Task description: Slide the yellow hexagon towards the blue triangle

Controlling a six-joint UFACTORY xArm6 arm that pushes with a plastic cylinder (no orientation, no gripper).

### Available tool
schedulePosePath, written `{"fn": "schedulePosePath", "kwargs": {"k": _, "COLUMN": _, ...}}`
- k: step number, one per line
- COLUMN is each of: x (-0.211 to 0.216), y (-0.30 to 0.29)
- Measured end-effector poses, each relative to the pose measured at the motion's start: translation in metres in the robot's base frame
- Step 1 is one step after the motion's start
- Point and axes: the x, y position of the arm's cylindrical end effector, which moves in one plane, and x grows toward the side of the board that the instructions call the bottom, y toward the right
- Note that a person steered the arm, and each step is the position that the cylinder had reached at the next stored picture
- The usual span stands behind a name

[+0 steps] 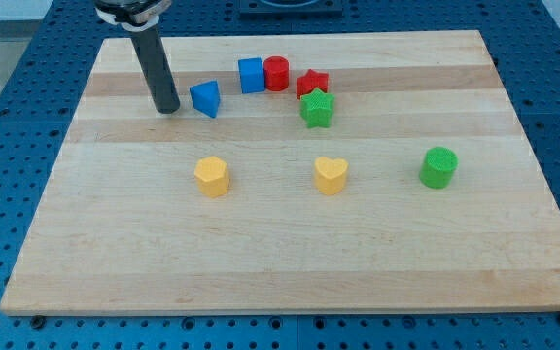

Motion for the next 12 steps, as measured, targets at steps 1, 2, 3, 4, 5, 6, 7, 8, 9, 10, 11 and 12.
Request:
{"fn": "schedulePosePath", "kwargs": {"k": 1, "x": 0.0, "y": 0.008}}
{"fn": "schedulePosePath", "kwargs": {"k": 2, "x": 0.006, "y": 0.006}}
{"fn": "schedulePosePath", "kwargs": {"k": 3, "x": 0.077, "y": -0.026}}
{"fn": "schedulePosePath", "kwargs": {"k": 4, "x": 0.144, "y": -0.029}}
{"fn": "schedulePosePath", "kwargs": {"k": 5, "x": 0.155, "y": 0.015}}
{"fn": "schedulePosePath", "kwargs": {"k": 6, "x": 0.125, "y": 0.038}}
{"fn": "schedulePosePath", "kwargs": {"k": 7, "x": 0.127, "y": 0.035}}
{"fn": "schedulePosePath", "kwargs": {"k": 8, "x": 0.185, "y": 0.04}}
{"fn": "schedulePosePath", "kwargs": {"k": 9, "x": 0.181, "y": 0.073}}
{"fn": "schedulePosePath", "kwargs": {"k": 10, "x": 0.137, "y": 0.064}}
{"fn": "schedulePosePath", "kwargs": {"k": 11, "x": 0.112, "y": 0.028}}
{"fn": "schedulePosePath", "kwargs": {"k": 12, "x": 0.123, "y": 0.023}}
